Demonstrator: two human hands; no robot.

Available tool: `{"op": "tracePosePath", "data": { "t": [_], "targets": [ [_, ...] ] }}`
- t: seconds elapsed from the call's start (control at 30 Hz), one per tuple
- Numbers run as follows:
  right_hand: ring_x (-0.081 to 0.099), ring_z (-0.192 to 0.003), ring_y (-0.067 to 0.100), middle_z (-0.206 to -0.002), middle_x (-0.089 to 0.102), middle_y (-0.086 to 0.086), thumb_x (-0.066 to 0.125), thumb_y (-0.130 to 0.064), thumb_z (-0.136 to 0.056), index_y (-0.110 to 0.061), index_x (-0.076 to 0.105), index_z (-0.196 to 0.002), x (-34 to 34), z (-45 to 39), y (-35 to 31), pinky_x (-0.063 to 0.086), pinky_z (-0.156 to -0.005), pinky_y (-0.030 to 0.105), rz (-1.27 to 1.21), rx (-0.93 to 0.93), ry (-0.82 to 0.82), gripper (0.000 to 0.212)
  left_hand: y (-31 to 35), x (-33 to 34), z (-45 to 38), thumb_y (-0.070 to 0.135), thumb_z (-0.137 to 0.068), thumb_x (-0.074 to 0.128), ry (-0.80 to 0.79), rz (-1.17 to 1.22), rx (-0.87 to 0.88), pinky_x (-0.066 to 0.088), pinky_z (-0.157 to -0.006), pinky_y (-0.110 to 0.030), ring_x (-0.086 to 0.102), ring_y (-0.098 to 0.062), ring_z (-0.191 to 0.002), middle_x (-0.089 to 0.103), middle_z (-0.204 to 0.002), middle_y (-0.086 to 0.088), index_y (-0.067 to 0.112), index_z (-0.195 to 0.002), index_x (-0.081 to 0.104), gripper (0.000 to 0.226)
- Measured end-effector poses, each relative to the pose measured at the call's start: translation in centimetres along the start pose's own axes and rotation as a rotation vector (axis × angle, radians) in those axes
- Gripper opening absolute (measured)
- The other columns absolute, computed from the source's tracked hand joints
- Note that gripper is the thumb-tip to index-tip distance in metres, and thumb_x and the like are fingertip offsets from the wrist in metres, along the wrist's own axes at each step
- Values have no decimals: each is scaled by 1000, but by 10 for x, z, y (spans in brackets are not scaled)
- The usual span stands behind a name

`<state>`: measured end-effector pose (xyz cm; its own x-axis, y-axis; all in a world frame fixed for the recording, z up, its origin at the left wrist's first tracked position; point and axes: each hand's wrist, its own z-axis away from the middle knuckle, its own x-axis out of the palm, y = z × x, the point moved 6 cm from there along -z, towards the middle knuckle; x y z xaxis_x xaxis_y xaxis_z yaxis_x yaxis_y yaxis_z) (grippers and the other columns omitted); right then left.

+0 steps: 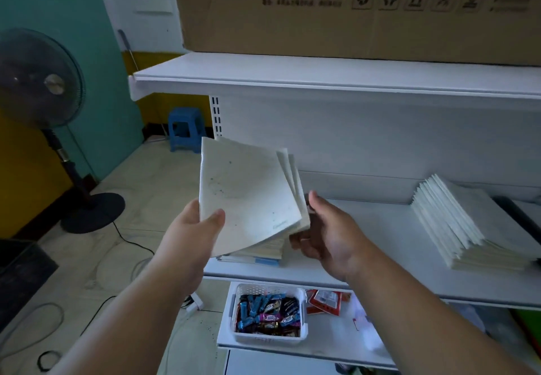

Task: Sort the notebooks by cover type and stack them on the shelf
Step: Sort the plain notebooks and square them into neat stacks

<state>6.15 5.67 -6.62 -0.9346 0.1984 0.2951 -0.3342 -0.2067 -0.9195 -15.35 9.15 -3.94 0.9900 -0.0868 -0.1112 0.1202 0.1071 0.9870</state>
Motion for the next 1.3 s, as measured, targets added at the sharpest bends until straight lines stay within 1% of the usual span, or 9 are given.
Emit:
{"op": "tracePosePath", "data": {
  "t": [0.1,0.23,0.4,0.5,0.6,0.8,0.97,1.07,1.3],
  "targets": [
    [51,-72,23,-84,57,10,59,-73,-80,-19,63,-103,-47,-7,-18,36,-59,28,232,-30,128,59,6,36,16,25,-101,54,-59,-43,56,52,-86,-33,65,-12,-100,69,-107,10,35,-116,55,18],
    [62,-94,23,-101,63,6,64,-59,-86,-14,56,-108,-123,-2,-54,49,-83,37,268,-146,327,51,11,120,33,29,-101,54,-214,-222,95,44,-65,-20,61,-6,-88,63,-101,13,36,-116,45,18],
    [60,-101,24,-102,61,5,60,-58,-80,-8,51,-106,-241,17,-81,45,-103,48,423,-205,500,57,0,248,43,37,-97,57,-326,-341,-3,58,-80,-43,67,-22,-91,67,-103,0,26,-119,50,26],
    [60,-106,22,-114,63,2,56,-54,-86,-16,56,-116,-314,26,-101,45,-103,45,527,-195,515,48,-5,323,51,39,-99,53,-342,-235,-71,59,-82,-50,67,-33,-89,68,-97,-10,23,-112,56,20],
    [53,-118,25,-132,54,5,51,-43,-99,-12,49,-137,-378,28,-127,38,-95,30,692,-175,581,49,0,392,49,37,-102,47,-335,-213,-128,54,-65,-39,60,-32,-81,58,-90,-14,20,-103,55,19],
    [57,-113,34,-133,55,19,50,-44,-97,-3,46,-139,-466,-8,-159,44,-82,32,1087,21,574,59,22,494,14,27,-87,49,-398,-688,41,42,-46,-23,60,-26,-52,67,-64,-10,7,-86,63,25],
    [61,-110,34,-122,64,16,52,-48,-88,-9,62,-119,-483,-39,-144,50,-92,39,1378,32,472,51,15,520,-9,33,-80,51,-344,-1044,112,44,-56,-25,62,-26,-65,61,-66,-4,11,-72,60,25],
    [57,-120,33,-130,60,15,54,-51,-92,-8,57,-125,-486,-48,-136,46,-96,39,1483,36,451,54,15,521,-16,40,-81,53,-272,-1122,178,34,-52,-25,57,-24,-71,59,-75,-2,13,-74,59,29],
    [56,-120,34,-130,58,16,56,-54,-91,-8,46,-129,-483,-50,-141,46,-91,40,1572,-33,544,61,8,517,-21,48,-81,53,-239,-1183,178,40,-57,-27,61,-26,-77,62,-78,-1,14,-77,61,34]
  ]
}}
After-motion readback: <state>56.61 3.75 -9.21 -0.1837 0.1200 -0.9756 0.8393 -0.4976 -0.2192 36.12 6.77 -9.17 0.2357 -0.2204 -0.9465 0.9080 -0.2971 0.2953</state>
